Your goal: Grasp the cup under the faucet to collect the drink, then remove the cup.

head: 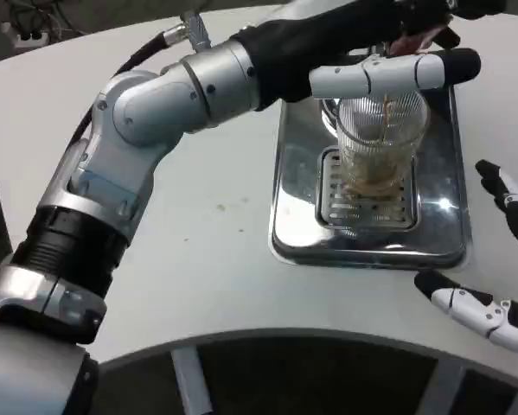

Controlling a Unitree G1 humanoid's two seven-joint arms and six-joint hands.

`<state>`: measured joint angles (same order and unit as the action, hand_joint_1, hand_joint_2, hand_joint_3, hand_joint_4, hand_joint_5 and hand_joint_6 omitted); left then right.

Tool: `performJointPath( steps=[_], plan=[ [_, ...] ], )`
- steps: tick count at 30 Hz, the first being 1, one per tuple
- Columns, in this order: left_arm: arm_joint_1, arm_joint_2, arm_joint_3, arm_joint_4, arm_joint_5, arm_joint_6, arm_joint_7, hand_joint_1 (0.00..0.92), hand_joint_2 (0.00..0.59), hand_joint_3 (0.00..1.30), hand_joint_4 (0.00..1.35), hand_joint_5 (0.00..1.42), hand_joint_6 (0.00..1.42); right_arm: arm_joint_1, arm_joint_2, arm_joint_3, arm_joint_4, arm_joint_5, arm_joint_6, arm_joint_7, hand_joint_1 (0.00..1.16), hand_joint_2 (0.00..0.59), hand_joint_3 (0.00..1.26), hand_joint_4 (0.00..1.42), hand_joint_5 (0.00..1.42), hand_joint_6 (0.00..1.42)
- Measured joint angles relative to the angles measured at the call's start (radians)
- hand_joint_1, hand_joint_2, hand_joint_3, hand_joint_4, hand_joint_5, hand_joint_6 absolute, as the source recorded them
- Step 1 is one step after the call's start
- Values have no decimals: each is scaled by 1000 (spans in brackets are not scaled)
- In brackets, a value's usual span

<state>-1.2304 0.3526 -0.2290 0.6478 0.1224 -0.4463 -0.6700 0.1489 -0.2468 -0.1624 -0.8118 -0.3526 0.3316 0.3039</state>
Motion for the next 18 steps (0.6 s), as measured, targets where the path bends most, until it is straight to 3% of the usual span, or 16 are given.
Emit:
performJointPath(
  steps=[8, 18],
  plan=[
    [1, 3, -1, 0, 5, -9, 4, 0, 121, 124, 55, 174, 156, -91, 43, 72, 159, -10, -52, -144, 707, 221, 0, 0, 4, 0],
    [2, 11, -6, -13, 9, -9, 5, 0, 127, 124, 56, 174, 156, -221, 56, 133, 304, -9, -94, -220, 746, 210, 0, 0, 24, 0]
  ],
)
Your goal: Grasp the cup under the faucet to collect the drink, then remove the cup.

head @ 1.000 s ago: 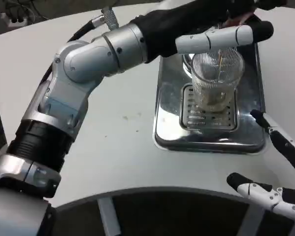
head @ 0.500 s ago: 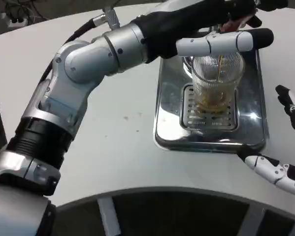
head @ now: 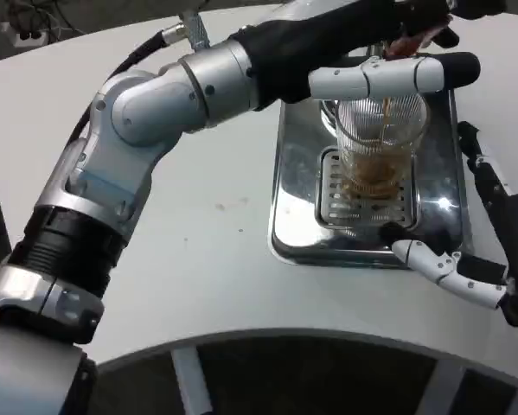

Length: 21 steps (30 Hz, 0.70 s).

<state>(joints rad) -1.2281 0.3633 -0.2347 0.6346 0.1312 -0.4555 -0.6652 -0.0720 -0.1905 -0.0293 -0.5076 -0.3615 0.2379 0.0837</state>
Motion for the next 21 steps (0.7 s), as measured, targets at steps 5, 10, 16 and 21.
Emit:
performJointPath(
  steps=[5, 10, 16, 21],
  plan=[
    [1, 8, -8, -12, 1, 1, 0, 0, 130, 124, 62, 173, 156, -52, 16, 20, 58, 0, -1, -22, 761, 212, 0, 0, 8, 0],
    [2, 14, -11, -19, 1, 2, 0, 0, 132, 124, 64, 173, 156, -83, 22, 25, 102, 4, -5, -34, 764, 212, 0, 0, 0, 0],
    [2, 16, -11, -18, 0, 1, 0, 0, 137, 130, 65, 173, 156, -131, 25, 30, 155, 4, -7, -65, 765, 212, 0, 0, 0, 0],
    [2, 18, -11, -12, 0, -5, 0, 0, 137, 132, 65, 173, 156, -193, 41, 37, 231, 3, -10, -116, 761, 209, 0, 0, 0, 0]
  ],
)
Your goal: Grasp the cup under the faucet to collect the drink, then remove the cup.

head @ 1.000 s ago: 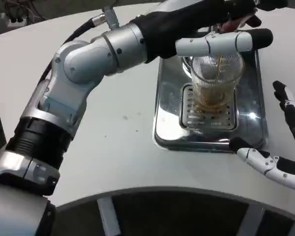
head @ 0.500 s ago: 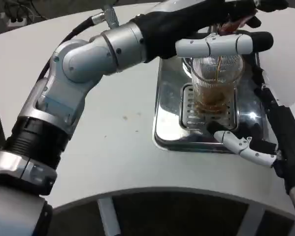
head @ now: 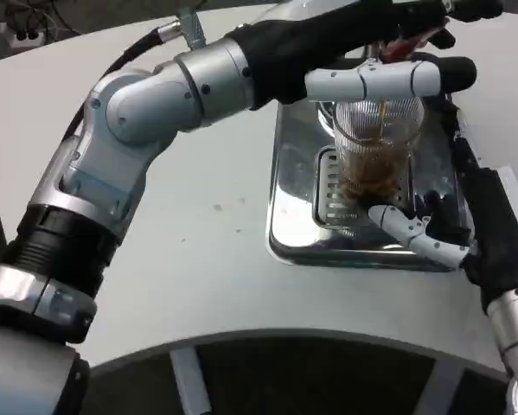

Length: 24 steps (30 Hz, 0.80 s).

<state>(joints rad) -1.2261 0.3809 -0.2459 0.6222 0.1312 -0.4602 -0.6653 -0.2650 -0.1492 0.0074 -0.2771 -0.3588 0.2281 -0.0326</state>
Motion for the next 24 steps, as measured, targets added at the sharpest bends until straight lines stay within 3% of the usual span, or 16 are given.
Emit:
performJointPath(
  steps=[12, 24],
  plan=[
    [-7, 1, 1, 27, -3, -29, 0, 0, 138, 126, 65, 173, 156, -127, 25, 6, 157, 3, -6, -61, 765, 211, 0, 0, 0, 0],
    [-31, 3, 1, 79, -4, -64, -4, 0, 145, 124, 65, 173, 156, -175, 27, 9, 245, 16, -20, -86, 758, 206, 0, 0, 0, 0]
  ],
)
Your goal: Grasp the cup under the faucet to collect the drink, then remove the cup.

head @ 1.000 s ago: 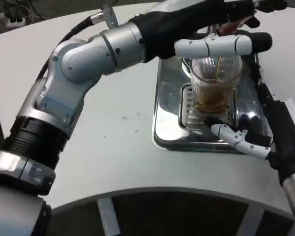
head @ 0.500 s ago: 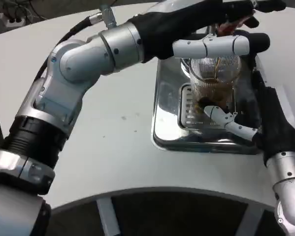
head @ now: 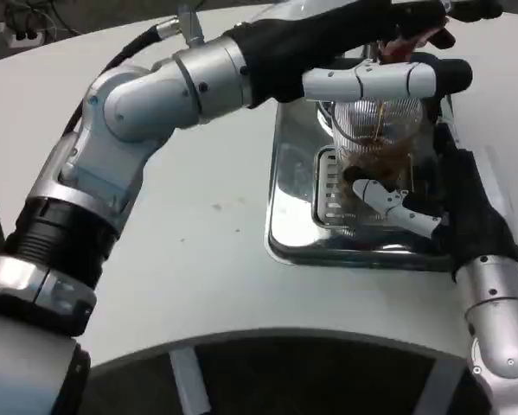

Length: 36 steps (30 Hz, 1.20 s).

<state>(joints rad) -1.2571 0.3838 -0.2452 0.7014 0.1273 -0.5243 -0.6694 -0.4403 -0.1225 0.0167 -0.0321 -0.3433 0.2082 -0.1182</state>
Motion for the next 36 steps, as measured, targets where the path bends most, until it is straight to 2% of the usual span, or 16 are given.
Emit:
performJointPath(
  steps=[20, 36],
  plan=[
    [-19, 0, -2, 44, 0, -31, -2, 0, 158, 124, 65, 173, 156, -80, 15, 1, 91, 35, -11, -18, 749, 197, 0, 0, 0, 0],
    [-31, 4, -7, 65, 1, -41, -4, 0, 164, 132, 65, 173, 156, -106, 30, 2, 148, 53, -56, -41, 746, 197, 0, 0, 0, 0]
  ],
)
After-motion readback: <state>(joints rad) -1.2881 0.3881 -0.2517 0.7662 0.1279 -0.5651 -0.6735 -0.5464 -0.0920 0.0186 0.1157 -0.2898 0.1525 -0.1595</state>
